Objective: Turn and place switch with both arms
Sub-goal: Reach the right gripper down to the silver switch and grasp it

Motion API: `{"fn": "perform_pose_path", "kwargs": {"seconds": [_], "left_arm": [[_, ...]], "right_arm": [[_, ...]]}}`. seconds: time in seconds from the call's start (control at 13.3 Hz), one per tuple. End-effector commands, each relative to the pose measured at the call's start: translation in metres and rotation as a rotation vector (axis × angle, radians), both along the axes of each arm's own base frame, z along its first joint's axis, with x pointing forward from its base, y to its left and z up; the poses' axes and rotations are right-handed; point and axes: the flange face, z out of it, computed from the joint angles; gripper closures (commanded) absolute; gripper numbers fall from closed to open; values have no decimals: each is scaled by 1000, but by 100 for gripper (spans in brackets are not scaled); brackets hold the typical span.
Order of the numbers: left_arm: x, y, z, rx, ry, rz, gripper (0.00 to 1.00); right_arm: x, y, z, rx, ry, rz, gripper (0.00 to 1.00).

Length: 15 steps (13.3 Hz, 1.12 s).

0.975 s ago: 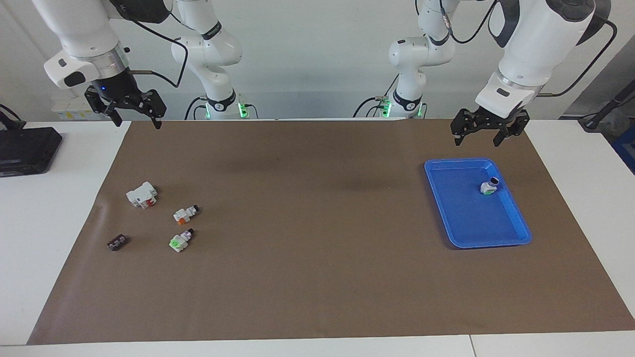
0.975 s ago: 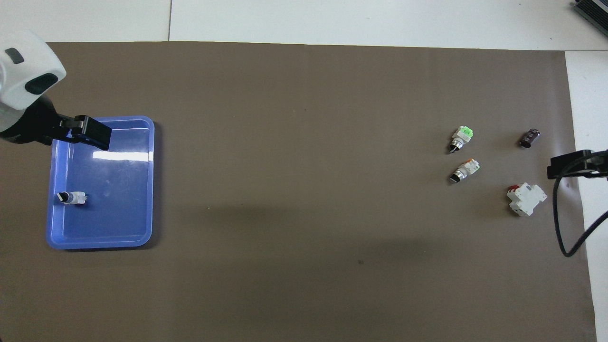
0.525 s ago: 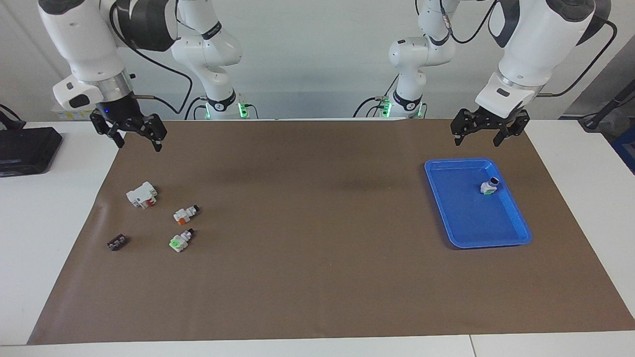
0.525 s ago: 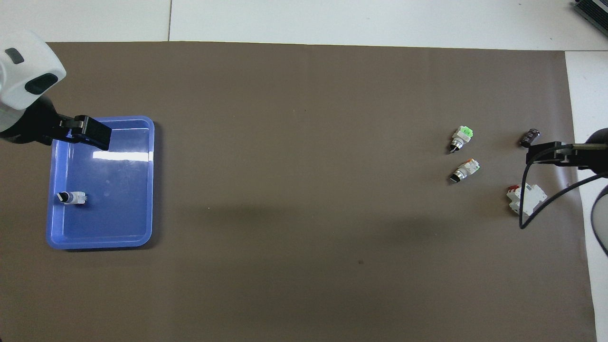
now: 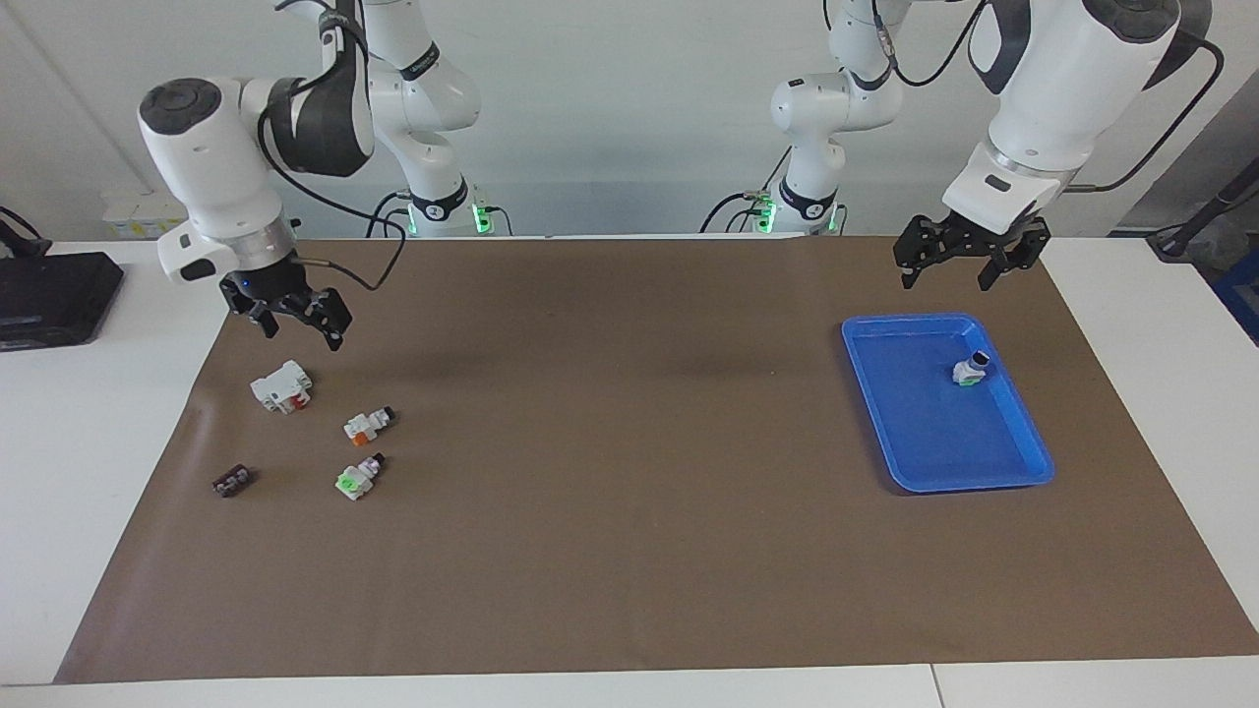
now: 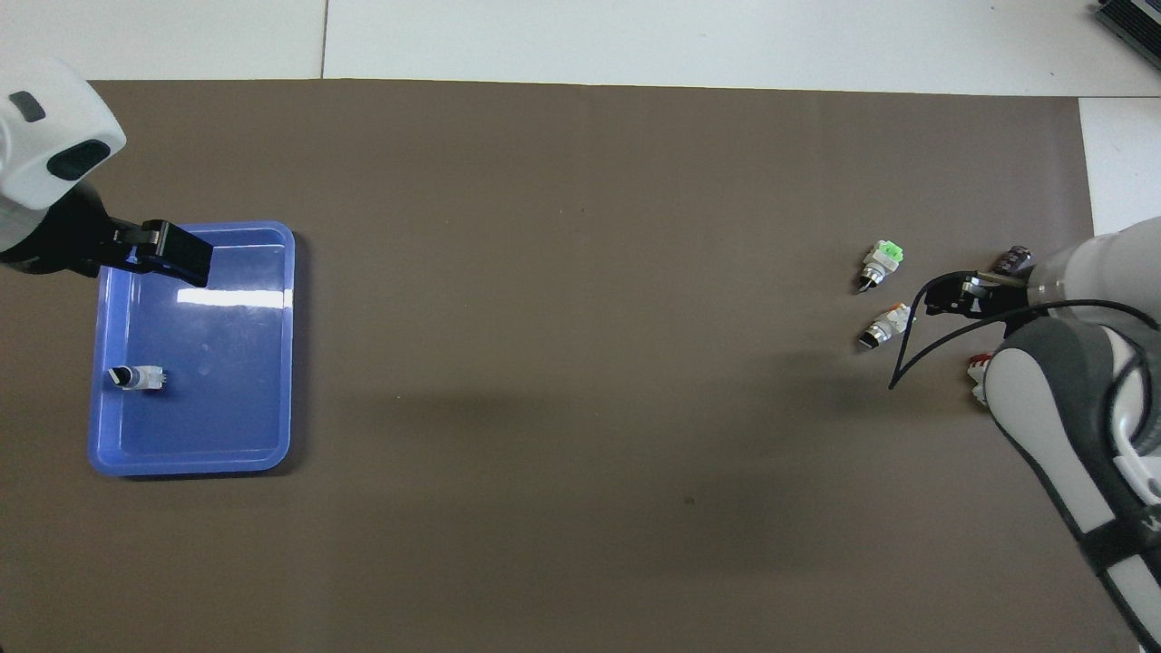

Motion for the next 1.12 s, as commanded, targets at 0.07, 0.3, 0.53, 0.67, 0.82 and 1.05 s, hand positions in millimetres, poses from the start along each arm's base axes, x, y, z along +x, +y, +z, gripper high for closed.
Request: {"fn": "perform_pose_path", "kwargs": {"seconds": [0.07,0.3,0.53,0.67,0.82,1.05], "left_arm": [[-7,5,1,17,-14,3,0],[-7,5,1,17,-14,3,0],[-7,5,1,17,-14,3,0],[-7,5,1,17,-14,3,0],[-7,5,1,17,-14,3,0],[-7,5,2,17,-16,3,0]], "right_arm": [[10,-12,-50,67,-19,-109,0],[18,-12,-74,82,-41,-137,0],[15,-9,-92,82,-15,-160,1],[11,-8,-98,82,-5,-162,5],[12,-8,-101,81,-5,-169,8],[14,-10,-109,80,-16,-176,18]]}}
